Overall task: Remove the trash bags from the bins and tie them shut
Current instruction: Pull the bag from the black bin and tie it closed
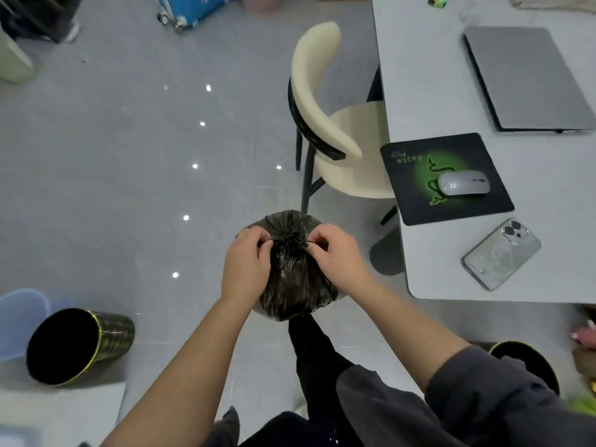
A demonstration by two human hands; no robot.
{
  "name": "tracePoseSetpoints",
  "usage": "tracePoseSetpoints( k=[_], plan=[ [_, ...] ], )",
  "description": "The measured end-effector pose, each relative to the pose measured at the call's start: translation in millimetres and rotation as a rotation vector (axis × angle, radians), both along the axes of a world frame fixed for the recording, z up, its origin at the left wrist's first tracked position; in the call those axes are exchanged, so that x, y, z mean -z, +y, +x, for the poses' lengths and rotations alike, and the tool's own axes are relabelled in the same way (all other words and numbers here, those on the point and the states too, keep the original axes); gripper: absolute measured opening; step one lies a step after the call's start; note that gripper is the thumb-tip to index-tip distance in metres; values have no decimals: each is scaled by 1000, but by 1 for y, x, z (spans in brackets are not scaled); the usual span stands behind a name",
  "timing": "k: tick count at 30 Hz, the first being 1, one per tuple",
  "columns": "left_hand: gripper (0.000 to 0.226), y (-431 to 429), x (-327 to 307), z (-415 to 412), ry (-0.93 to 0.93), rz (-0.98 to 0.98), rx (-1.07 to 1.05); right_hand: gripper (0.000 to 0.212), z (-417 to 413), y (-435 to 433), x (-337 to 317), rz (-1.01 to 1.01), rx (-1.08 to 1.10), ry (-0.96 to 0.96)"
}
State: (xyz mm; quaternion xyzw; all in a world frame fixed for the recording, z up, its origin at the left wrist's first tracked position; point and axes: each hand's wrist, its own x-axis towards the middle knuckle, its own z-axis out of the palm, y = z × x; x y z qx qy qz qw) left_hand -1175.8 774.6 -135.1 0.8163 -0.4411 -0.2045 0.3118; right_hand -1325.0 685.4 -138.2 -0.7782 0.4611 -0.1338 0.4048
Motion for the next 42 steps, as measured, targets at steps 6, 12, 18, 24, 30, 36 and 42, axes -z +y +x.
tracePoseSetpoints(
  k=[6, 12, 18, 24, 30, 36, 42],
  plan=[
    [9, -100, -24, 86, -3, -14, -17, 14, 83, -94, -17, 53, -31, 13],
    [9, -204, -34, 179, -25, -80, -5, 10, 176, -185, -28, 53, 20, -17],
    [10, -317, -27, 285, 19, -52, 118, 11, 271, -288, -23, 58, 137, -45],
    [11, -449, -39, 389, -7, -26, 309, 13, 354, -394, -30, 89, 228, -73],
    [9, -585, -42, 451, -76, -37, 477, 10, 407, -511, -31, 94, 246, -46],
    [10, -737, -29, 498, -86, -32, 485, 6, 459, -662, -3, 36, 338, -45],
    [12, -875, -41, 533, -63, -50, 458, 5, 493, -803, -20, 39, 329, -55]
  ],
)
